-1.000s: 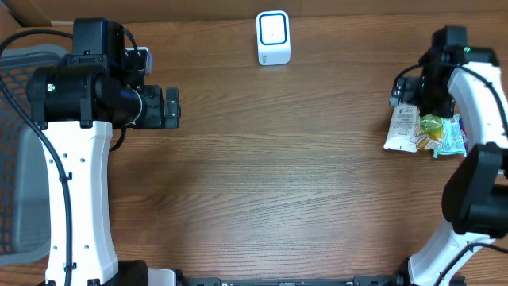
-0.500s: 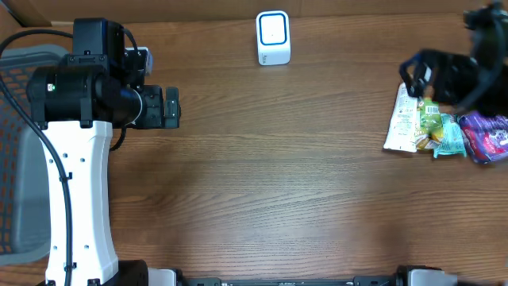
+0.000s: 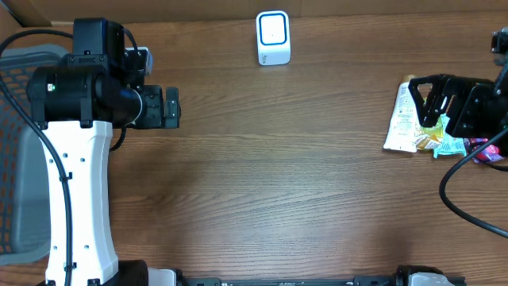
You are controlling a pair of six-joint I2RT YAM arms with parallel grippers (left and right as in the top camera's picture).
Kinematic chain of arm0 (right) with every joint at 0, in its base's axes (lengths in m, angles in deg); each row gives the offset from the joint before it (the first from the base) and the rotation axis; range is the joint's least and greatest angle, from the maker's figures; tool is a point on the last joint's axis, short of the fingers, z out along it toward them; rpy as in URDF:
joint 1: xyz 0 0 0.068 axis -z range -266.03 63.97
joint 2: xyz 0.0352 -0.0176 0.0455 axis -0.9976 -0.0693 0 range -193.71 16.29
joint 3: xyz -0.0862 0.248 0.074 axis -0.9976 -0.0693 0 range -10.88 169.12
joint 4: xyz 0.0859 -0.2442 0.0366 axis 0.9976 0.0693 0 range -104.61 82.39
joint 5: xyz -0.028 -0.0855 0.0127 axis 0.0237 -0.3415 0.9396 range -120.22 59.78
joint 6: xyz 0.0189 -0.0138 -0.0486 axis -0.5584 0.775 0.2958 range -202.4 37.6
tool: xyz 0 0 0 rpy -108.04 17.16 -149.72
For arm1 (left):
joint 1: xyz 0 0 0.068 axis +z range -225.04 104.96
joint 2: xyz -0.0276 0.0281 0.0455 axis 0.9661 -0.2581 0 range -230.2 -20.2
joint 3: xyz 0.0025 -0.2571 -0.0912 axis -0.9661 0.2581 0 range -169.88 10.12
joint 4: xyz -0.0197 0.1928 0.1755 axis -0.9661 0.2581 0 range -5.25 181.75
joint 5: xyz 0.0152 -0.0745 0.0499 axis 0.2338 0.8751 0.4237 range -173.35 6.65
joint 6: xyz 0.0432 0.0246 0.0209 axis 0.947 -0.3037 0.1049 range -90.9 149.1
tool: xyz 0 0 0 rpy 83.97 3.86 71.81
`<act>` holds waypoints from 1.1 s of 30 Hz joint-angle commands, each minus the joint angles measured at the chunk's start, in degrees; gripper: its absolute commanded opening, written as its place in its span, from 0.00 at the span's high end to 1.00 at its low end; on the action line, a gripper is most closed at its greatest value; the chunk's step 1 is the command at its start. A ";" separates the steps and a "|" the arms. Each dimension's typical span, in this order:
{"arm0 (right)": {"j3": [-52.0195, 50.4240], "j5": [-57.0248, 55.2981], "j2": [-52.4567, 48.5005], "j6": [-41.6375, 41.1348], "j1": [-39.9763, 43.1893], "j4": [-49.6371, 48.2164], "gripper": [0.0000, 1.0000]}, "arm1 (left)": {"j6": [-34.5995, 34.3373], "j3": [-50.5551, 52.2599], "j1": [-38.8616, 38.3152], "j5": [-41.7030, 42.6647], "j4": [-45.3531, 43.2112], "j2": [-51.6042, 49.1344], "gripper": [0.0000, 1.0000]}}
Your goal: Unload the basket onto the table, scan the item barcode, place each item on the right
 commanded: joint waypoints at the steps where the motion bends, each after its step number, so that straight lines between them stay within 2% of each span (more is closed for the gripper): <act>1: 0.48 0.07 -0.44 -0.22 -0.26 0.44 0.00 | 1.27 -0.20 0.22 0.37 -0.11 -0.48 0.00; 4: 0.44 0.07 -0.74 -0.20 -0.26 0.61 0.00 | 1.27 -0.20 0.22 0.39 -0.11 -0.48 0.00; 7: 0.39 -5.31 -0.31 0.42 -0.26 0.09 0.00 | 1.27 -0.20 0.22 0.37 -0.13 -0.48 0.01; 12: -5.20 -13.03 4.00 0.46 -0.26 -8.37 0.00 | 1.27 -0.20 0.22 0.37 -0.13 -0.48 0.00; 16: -19.23 -12.52 12.33 1.11 -0.28 -22.84 0.00 | 1.27 -0.20 0.22 0.37 -0.11 -0.48 0.01; 20: -37.70 -8.39 22.67 5.16 -0.28 -39.63 0.00 | 1.27 -0.20 0.22 0.37 -0.11 -0.48 0.01; 28: -75.36 -8.57 43.91 5.25 -3.21 -71.45 0.00 | 1.27 -0.20 0.22 0.37 -0.11 -0.48 0.00; 33: -93.92 -8.96 54.58 6.27 -5.01 -88.65 0.00 | 1.27 -0.20 0.22 0.37 -0.11 -0.48 0.00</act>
